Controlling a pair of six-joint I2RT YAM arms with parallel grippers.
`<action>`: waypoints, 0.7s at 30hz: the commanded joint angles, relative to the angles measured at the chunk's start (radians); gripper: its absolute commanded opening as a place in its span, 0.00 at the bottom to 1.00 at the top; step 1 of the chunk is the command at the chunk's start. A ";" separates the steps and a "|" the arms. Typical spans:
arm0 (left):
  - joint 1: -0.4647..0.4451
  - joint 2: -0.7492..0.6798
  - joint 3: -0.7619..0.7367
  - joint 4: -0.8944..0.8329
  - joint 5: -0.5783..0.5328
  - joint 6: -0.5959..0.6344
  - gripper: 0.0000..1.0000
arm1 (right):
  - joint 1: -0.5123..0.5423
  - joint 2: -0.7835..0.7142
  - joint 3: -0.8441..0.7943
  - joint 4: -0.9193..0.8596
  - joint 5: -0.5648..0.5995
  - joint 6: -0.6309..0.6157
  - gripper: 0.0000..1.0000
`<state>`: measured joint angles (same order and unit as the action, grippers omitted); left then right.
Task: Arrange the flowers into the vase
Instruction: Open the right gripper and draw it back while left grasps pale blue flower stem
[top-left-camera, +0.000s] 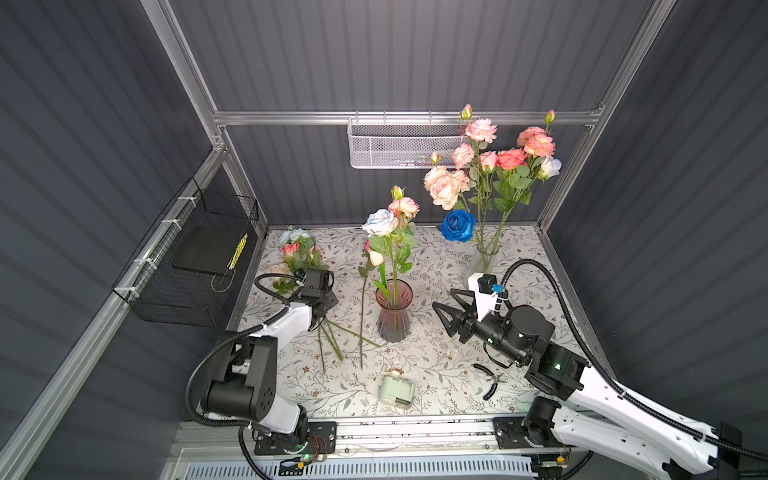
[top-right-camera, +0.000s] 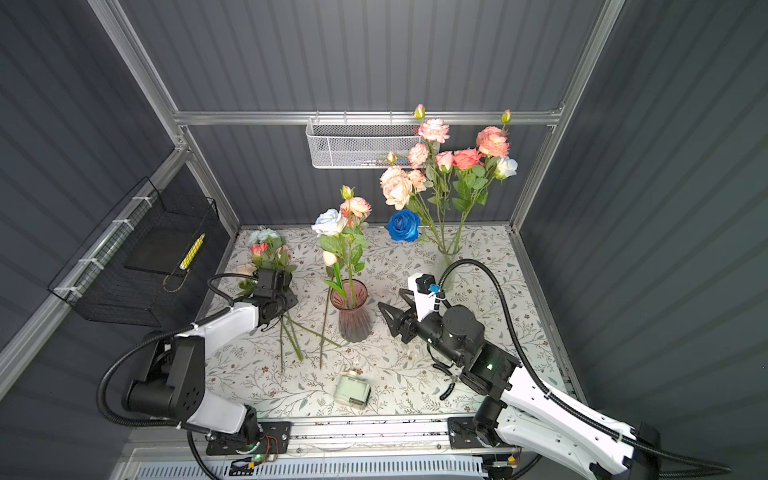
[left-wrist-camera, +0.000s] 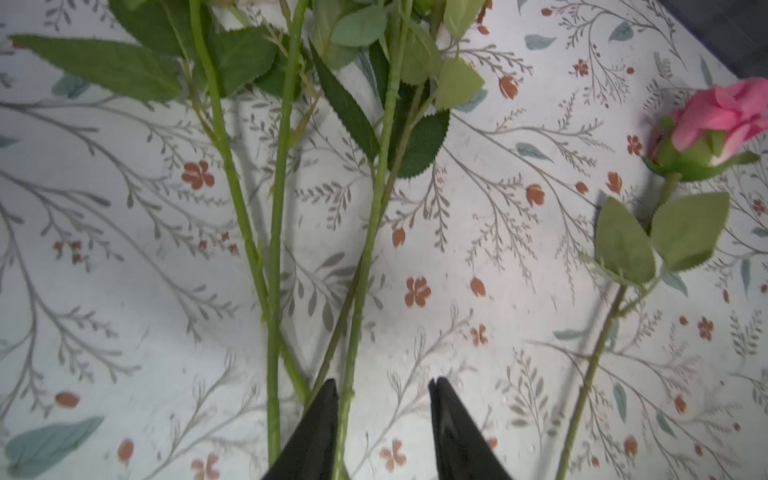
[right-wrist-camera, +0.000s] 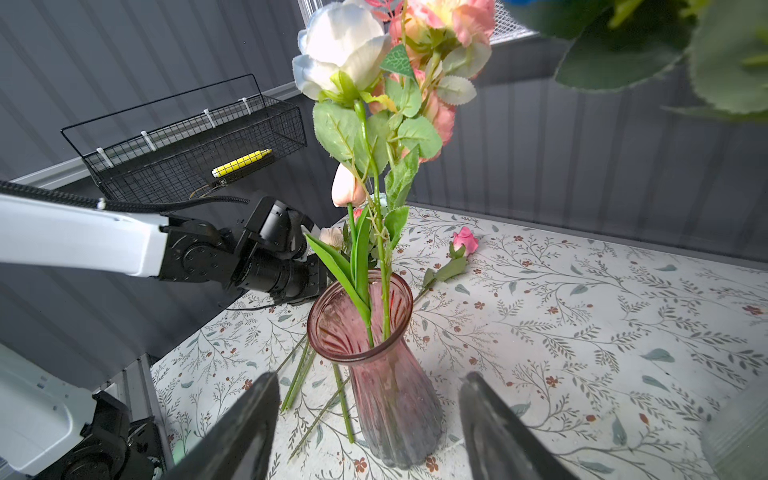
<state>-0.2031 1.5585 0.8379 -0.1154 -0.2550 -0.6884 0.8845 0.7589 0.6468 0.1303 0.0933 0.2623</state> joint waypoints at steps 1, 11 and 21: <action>0.001 0.055 0.053 0.033 -0.015 0.018 0.36 | 0.005 -0.032 -0.019 -0.020 0.032 0.003 0.70; 0.000 0.081 0.016 0.014 -0.034 -0.004 0.32 | 0.005 -0.053 -0.019 -0.032 0.058 -0.017 0.71; 0.001 0.074 -0.045 0.029 -0.060 -0.007 0.33 | 0.005 -0.053 -0.017 -0.031 0.060 -0.006 0.71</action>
<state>-0.2020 1.6253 0.8093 -0.0822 -0.2855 -0.6891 0.8845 0.7151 0.6304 0.0963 0.1394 0.2584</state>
